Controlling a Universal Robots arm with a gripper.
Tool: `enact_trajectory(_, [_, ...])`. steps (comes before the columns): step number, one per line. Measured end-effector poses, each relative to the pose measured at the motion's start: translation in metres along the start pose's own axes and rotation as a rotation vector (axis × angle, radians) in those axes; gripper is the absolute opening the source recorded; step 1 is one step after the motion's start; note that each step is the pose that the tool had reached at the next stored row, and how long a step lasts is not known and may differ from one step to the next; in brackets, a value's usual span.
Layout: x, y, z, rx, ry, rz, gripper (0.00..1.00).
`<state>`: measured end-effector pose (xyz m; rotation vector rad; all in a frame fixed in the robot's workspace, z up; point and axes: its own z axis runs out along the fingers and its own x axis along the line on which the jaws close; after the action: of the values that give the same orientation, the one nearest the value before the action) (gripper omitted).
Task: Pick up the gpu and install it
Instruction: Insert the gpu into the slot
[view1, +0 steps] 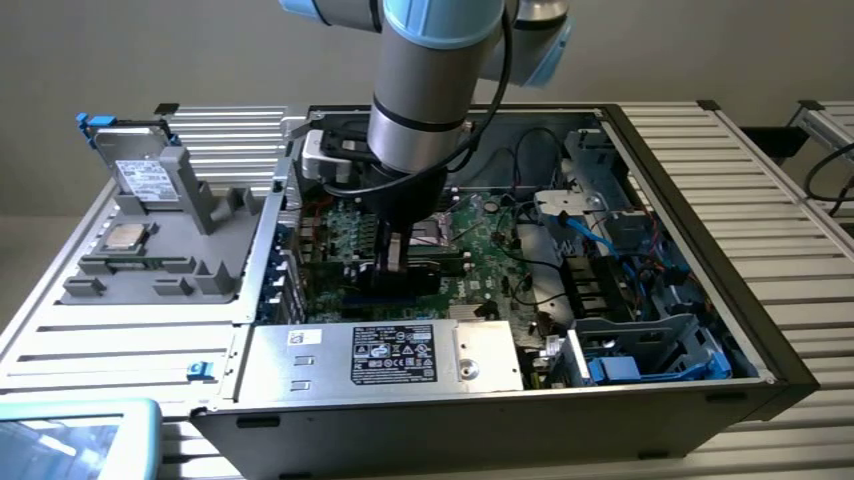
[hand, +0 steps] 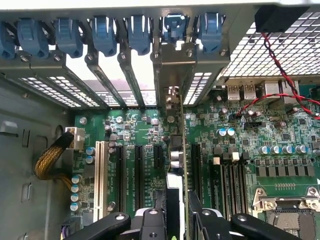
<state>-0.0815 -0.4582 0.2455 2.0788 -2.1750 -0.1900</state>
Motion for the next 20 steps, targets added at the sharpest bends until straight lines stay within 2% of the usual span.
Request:
enact_trajectory(14, [0.0006,-0.003,-0.0015,-0.0001,0.0,0.0,0.28])
enact_trajectory(20, [0.0007,0.0004,-0.0004,-0.0001,0.0002,0.0,0.28])
